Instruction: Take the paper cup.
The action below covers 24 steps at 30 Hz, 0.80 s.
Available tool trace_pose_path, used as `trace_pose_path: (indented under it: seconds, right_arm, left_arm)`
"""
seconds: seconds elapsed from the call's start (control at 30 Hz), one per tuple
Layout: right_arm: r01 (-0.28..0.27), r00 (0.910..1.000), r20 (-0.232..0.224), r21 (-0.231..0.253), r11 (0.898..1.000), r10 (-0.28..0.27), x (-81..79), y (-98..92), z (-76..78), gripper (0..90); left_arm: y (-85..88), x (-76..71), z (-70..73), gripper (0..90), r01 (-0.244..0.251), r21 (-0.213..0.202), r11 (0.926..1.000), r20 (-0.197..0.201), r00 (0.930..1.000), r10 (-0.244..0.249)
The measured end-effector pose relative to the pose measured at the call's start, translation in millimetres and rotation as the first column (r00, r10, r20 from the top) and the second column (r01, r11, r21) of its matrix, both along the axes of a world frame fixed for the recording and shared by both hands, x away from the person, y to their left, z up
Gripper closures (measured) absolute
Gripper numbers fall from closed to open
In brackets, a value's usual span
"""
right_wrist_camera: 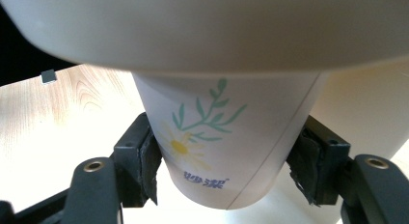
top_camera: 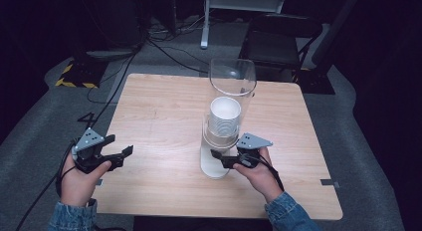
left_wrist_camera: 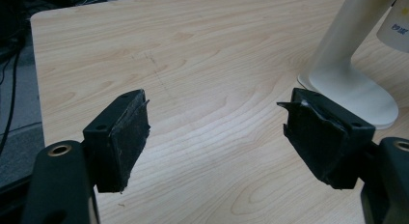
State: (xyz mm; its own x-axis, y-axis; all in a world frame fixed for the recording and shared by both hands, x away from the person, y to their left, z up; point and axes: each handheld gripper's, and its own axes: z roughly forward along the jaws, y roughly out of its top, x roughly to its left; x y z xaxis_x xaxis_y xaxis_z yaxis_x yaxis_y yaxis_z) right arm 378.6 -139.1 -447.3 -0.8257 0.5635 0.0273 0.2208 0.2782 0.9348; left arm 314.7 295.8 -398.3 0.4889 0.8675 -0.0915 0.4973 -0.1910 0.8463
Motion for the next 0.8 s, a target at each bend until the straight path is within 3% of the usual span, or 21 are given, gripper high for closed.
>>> trace_pose_path:
  seconds: [0.8]
  right_arm:
    - [0.003,0.9998,-0.02,0.016,1.0,-0.003,0.1,-0.2,-2.2,35.2]
  left_arm:
    - [-0.2,-0.1,0.1,23.4,0.0,-0.001,1.0,0.0,1.0,0.0]
